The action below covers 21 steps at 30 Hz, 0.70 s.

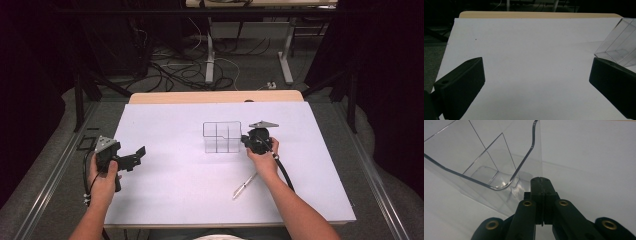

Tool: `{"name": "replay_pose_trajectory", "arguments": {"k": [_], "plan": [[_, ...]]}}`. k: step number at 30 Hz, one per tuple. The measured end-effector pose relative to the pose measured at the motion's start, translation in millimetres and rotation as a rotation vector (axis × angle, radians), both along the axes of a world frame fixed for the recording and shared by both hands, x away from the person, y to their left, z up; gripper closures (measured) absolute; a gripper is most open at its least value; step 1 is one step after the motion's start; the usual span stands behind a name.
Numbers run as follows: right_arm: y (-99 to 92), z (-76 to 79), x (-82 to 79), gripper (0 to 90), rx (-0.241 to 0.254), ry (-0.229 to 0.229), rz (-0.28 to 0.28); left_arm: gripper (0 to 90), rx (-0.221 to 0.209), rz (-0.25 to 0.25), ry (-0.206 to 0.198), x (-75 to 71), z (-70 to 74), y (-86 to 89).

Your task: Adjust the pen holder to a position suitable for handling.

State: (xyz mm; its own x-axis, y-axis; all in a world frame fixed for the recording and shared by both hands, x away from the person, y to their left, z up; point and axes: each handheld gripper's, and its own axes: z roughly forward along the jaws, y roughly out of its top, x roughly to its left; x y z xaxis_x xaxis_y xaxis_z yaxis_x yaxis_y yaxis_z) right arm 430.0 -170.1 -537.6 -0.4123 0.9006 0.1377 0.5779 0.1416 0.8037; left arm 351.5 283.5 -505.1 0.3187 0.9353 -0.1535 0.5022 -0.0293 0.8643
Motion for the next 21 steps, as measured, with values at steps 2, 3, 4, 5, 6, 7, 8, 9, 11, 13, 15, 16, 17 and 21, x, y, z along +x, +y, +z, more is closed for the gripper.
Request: {"name": "replay_pose_trajectory", "arguments": {"k": [2,3,4,5,6,7,8,9,11,13,15,16,17,21], "plan": [[1.1,-0.4,0.4,90.0,0.002,0.001,0.009,0.1,-0.001,0.0,0.0,0.0,0.0,0.0],[1.4,-0.5,0.6,90.0,0.002,0.002,0.012,0.1,0.0,0.0,0.001,0.0,-0.1,0.0],[2.1,-1.0,0.9,90.0,0.002,-0.004,0.01,0.1,-0.001,0.002,-0.002,0.1,-0.4,-0.3],[2.3,-1.2,1.0,90.0,0.004,-0.004,0.01,0.1,0.001,0.0,-0.001,0.2,-0.4,-0.2],[2.7,-1.2,0.9,90.0,0.009,0.002,0.006,0.1,0.0,-0.001,0.0,0.2,-0.5,-0.3],[3.0,-1.6,1.2,90.0,0.014,0.003,0.005,0.0,-0.002,-0.001,0.0,0.4,-0.8,-0.6],[2.8,-2.2,1.8,90.0,0.011,0.0,0.005,0.1,-0.002,-0.001,0.0,0.4,-0.8,-0.6],[3.2,-2.6,2.0,90.0,0.014,0.0,0.003,0.0,-0.002,-0.003,0.003,0.4,-0.7,-0.6],[4.0,-2.9,1.8,90.0,0.018,0.005,0.002,0.1,-0.002,-0.003,0.003,0.4,-0.8,-0.6],[5.4,-3.2,2.0,90.0,0.016,0.001,0.006,0.1,-0.003,-0.002,0.003,0.4,-0.9,-0.6],[7.2,-3.3,1.9,90.0,0.019,0.0,0.008,0.1,-0.003,-0.003,0.003,0.6,-1.2,-0.7],[7.6,-3.4,2.0,90.0,0.014,-0.004,0.01,0.1,-0.004,-0.002,0.001,0.7,-1.4,-0.8],[8.9,-3.2,1.5,90.0,0.02,0.004,0.006,0.1,-0.004,-0.002,0.002,0.8,-1.5,-0.9],[11.3,-3.3,1.3,90.0,0.02,0.003,0.005,0.1,-0.007,-0.003,0.005,1.0,-1.9,-0.9]]}}
